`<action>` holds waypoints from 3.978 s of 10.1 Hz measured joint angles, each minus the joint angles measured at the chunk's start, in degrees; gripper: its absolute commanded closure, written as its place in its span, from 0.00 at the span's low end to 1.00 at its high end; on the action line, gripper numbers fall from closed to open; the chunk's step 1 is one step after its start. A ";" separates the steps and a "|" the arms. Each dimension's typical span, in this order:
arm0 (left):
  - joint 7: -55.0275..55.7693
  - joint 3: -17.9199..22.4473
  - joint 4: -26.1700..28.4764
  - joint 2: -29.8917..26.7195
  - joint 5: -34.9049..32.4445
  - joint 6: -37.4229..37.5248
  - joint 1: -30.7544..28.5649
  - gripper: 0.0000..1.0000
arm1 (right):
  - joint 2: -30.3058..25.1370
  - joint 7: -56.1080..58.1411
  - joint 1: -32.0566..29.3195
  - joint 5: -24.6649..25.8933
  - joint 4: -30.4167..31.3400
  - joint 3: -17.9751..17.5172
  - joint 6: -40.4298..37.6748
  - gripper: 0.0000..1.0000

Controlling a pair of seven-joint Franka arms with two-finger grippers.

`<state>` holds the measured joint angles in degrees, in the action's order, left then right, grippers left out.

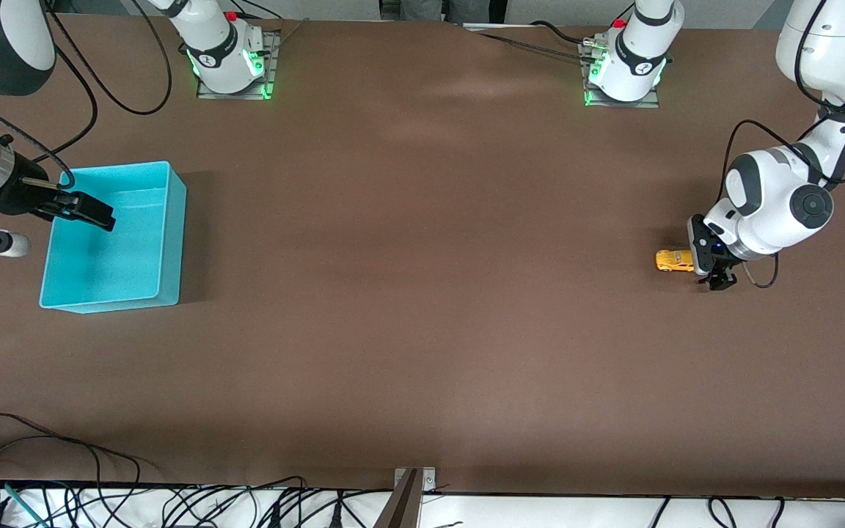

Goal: Wind up and store yellow beetle car
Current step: 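Push the car toward the cyan bin with the left gripper, then reach the right gripper to the car while the left gripper withdraws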

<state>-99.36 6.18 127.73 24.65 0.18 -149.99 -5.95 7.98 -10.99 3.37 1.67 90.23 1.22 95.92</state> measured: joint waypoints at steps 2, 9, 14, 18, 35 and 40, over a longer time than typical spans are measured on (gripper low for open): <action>0.05 -0.01 -0.17 0.00 0.00 0.08 0.01 0.00 | 0.00 0.00 0.00 0.00 0.00 0.00 0.00 0.00; 2.55 -0.01 -0.73 -2.74 0.03 0.72 0.01 0.00 | 0.36 0.19 0.01 0.00 0.00 -0.03 0.02 0.00; 2.56 0.00 -0.74 -16.75 0.03 8.92 0.03 0.00 | 0.45 0.33 0.02 0.01 0.00 -0.07 0.02 0.00; 2.56 -0.12 -0.88 -28.79 0.03 13.28 0.31 0.00 | 1.15 1.23 0.50 0.01 0.00 -0.39 -0.44 0.00; 73.02 -7.54 -29.32 -36.16 -0.05 63.36 4.71 0.00 | 13.10 82.27 6.21 -0.03 19.73 -5.24 23.66 0.00; 94.22 -9.06 -32.26 -34.99 -0.05 67.51 5.25 0.00 | 14.19 91.18 6.45 -0.03 28.40 -7.78 38.31 0.00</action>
<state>-5.14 -2.87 95.46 -10.34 0.14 -82.48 -0.70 22.17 80.19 9.83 1.63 118.63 -6.57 134.23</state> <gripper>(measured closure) 0.000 0.000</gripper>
